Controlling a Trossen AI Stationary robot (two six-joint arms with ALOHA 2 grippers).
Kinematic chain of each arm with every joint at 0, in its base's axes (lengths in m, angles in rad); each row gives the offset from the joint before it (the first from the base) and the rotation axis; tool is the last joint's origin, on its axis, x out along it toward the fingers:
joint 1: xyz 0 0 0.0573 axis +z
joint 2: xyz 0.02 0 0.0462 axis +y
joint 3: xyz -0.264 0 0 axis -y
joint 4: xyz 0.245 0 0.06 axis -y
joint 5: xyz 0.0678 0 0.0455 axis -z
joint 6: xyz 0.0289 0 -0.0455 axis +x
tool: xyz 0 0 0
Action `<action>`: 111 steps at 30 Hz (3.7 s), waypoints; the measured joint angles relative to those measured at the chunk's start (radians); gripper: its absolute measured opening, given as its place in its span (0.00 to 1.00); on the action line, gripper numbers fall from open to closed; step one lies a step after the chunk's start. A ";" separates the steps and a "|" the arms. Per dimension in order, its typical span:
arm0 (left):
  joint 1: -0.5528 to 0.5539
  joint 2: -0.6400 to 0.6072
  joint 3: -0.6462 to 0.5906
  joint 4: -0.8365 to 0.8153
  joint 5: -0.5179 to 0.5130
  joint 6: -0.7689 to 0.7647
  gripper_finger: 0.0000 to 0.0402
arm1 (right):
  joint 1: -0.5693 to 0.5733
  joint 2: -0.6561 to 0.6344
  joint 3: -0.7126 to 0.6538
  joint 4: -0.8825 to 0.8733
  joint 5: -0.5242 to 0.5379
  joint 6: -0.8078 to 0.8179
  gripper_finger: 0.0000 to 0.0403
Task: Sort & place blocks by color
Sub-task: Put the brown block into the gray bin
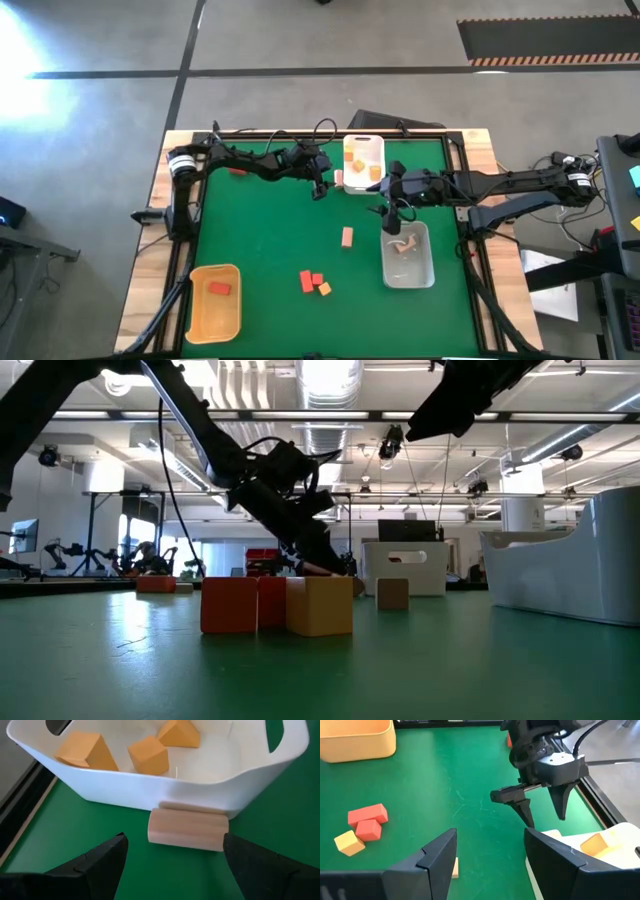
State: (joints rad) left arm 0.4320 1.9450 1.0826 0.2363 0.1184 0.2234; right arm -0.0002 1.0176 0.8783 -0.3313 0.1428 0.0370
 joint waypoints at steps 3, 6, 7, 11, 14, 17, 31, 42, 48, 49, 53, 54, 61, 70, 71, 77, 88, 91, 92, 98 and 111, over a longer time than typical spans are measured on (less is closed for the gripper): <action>0.000 0.000 -0.001 0.000 0.005 -0.004 0.77 | 0.000 0.000 0.000 0.010 0.000 -0.009 0.54; 0.000 0.000 -0.004 -0.002 0.007 -0.003 0.77 | 0.000 0.000 0.000 0.019 0.007 -0.017 0.54; 0.000 0.000 -0.004 -0.004 0.007 -0.003 0.77 | 0.000 0.000 0.000 0.020 0.013 -0.022 0.54; 0.000 0.000 -0.004 -0.007 0.007 -0.002 0.81 | 0.000 0.000 -0.001 0.019 0.017 -0.023 0.54; 0.000 0.000 -0.004 -0.008 0.007 -0.001 0.88 | 0.000 0.000 -0.007 0.023 0.017 -0.023 0.54; 0.000 0.000 -0.004 -0.008 0.001 -0.007 0.95 | 0.000 0.000 -0.015 0.023 0.017 -0.023 0.54; -0.013 0.001 -0.003 0.050 0.003 0.000 0.98 | 0.000 0.000 -0.023 0.027 0.017 -0.029 0.54; -0.013 0.008 -0.003 0.061 -0.023 -0.040 0.98 | 0.000 0.000 -0.023 0.028 0.017 -0.030 0.54; -0.019 0.008 0.004 0.016 -0.019 -0.076 0.98 | 0.000 0.000 -0.023 0.028 0.017 -0.030 0.54; -0.018 0.008 0.008 -0.001 -0.008 -0.076 0.98 | 0.000 0.000 -0.023 0.028 0.017 -0.030 0.54; -0.026 -0.001 0.013 -0.019 0.034 -0.051 0.98 | 0.000 0.000 -0.023 0.028 0.017 -0.031 0.54; -0.028 -0.006 0.012 -0.018 0.037 -0.027 0.98 | 0.000 0.000 -0.023 0.028 0.017 -0.032 0.54; -0.028 -0.078 0.029 -0.028 0.043 0.019 0.98 | 0.000 0.000 -0.023 0.027 0.031 -0.018 0.54; -0.164 -0.415 -0.137 0.039 -0.117 0.047 0.87 | -0.014 0.070 -0.001 0.035 0.172 0.094 0.50; -0.182 -0.450 -0.169 0.077 -0.127 0.049 0.85 | -0.020 0.095 0.017 0.035 0.171 0.093 0.48; -0.221 -0.656 -0.371 0.341 -0.160 0.047 0.78 | -0.072 0.276 0.207 -0.050 0.171 0.005 0.28; -0.220 -0.880 -0.604 0.621 -0.163 0.045 0.76 | -0.226 0.643 0.651 -0.394 0.060 0.093 0.02; -0.220 -0.904 -0.620 0.621 -0.163 0.046 0.76 | -0.245 0.724 0.719 -0.427 0.059 0.102 0.02; -0.220 -0.911 -0.626 0.620 -0.163 0.046 0.76 | -0.250 0.749 0.743 -0.441 0.059 0.102 0.02; -0.220 -0.920 -0.647 0.619 -0.163 0.045 0.76 | -0.253 0.834 0.843 -0.591 0.096 0.094 0.02; -0.218 -0.687 -0.450 0.364 -0.185 -0.144 0.76 | -0.094 0.543 0.580 -0.523 0.207 0.122 0.02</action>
State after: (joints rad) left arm 0.2141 1.2581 0.6329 0.6002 -0.0669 0.0795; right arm -0.0943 1.5608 1.4580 -0.8544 0.3500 0.1587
